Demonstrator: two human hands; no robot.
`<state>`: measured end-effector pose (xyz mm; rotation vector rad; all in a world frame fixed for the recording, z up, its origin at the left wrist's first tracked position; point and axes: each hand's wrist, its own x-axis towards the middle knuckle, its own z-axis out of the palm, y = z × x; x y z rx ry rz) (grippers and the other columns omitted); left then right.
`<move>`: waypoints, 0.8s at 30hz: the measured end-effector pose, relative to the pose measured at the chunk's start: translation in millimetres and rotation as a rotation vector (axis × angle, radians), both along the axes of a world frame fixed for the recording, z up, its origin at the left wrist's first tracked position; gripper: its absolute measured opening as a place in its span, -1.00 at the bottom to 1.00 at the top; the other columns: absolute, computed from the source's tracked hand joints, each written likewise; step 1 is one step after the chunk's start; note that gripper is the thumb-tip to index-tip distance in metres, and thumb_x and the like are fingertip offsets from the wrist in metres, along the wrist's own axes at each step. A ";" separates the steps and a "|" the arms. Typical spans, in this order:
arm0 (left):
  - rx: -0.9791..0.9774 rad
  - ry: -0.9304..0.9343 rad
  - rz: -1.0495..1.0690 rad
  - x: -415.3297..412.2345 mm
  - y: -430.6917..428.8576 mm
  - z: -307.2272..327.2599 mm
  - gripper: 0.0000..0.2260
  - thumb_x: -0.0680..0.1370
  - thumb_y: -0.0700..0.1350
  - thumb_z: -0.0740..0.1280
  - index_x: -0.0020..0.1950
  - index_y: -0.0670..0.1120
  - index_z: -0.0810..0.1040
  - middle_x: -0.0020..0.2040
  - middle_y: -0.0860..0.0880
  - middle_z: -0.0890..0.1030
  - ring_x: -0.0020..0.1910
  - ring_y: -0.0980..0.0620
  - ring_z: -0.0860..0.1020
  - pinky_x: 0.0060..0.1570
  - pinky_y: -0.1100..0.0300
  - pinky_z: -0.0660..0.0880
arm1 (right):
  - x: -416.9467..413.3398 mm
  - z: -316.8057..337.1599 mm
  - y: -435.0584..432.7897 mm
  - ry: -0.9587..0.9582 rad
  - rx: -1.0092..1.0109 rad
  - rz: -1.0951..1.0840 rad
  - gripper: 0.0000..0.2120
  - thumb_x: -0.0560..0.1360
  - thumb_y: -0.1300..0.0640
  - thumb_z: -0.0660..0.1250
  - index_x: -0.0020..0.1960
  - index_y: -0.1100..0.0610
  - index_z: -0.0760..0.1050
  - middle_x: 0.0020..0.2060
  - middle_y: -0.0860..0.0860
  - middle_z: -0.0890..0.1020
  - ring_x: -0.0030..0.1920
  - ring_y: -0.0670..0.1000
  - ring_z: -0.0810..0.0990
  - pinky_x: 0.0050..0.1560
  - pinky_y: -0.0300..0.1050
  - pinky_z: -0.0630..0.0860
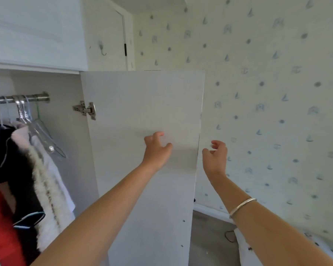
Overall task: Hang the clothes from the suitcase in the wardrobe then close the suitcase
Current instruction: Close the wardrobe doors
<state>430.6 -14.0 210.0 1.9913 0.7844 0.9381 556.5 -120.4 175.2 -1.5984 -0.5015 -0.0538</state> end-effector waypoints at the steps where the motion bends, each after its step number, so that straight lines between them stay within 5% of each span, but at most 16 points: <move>1: 0.008 -0.013 0.056 8.4 -4.7 -2.7 -0.59 0.55 -0.11 0.25 0.39 -0.04 0.30 0.36 -0.09 0.21 0.14 -0.08 0.45 0.03 0.21 0.38 | 10.2 0.1 -1.7 0.047 0.009 0.112 -0.62 0.52 0.25 0.18 0.33 0.09 0.33 0.18 0.00 0.42 0.13 0.03 0.48 0.04 -0.08 0.44; 6: -0.058 -0.132 0.223 34.3 -26.5 -8.5 -0.53 0.50 0.01 0.33 0.36 0.00 0.27 0.36 -0.05 0.20 0.31 -0.10 0.36 0.18 0.09 0.41 | 28.7 7.3 -1.3 0.272 -0.005 0.660 -0.75 0.52 0.28 0.08 -0.04 0.23 0.54 -0.16 0.09 0.60 -0.14 0.07 0.55 -0.08 -0.14 0.51; 13: -0.112 -0.096 0.129 22.3 -61.1 -20.2 -0.25 0.46 0.06 0.43 0.53 0.06 0.08 0.45 0.00 0.12 0.38 0.10 0.25 0.19 0.30 0.21 | 16.8 -0.3 -6.1 0.313 0.040 0.742 -0.81 0.48 0.21 0.11 -0.20 0.18 0.46 -0.25 0.09 0.52 -0.25 0.06 0.46 -0.19 -0.15 0.44; 20: -0.077 -0.092 0.197 -13.4 -82.7 -27.2 -0.10 0.36 0.05 0.53 0.52 0.11 0.03 0.42 -0.01 0.15 0.38 0.10 0.25 0.25 0.26 0.27 | -30.2 -4.8 -27.0 0.351 0.113 0.840 -0.77 0.49 0.23 0.10 -0.34 0.15 0.33 -0.34 0.05 0.49 -0.33 -0.01 0.46 -0.22 -0.14 0.42; 24: -0.109 -0.136 0.189 -58.7 -92.3 -30.1 -0.14 0.34 0.02 0.56 0.51 0.12 0.14 0.39 -0.02 0.28 0.38 0.03 0.34 0.34 0.12 0.37 | -71.0 -9.3 -39.7 0.358 0.123 0.940 -0.81 0.50 0.18 0.14 -0.26 0.15 0.43 -0.25 0.06 0.59 -0.28 -0.06 0.57 -0.15 -0.18 0.47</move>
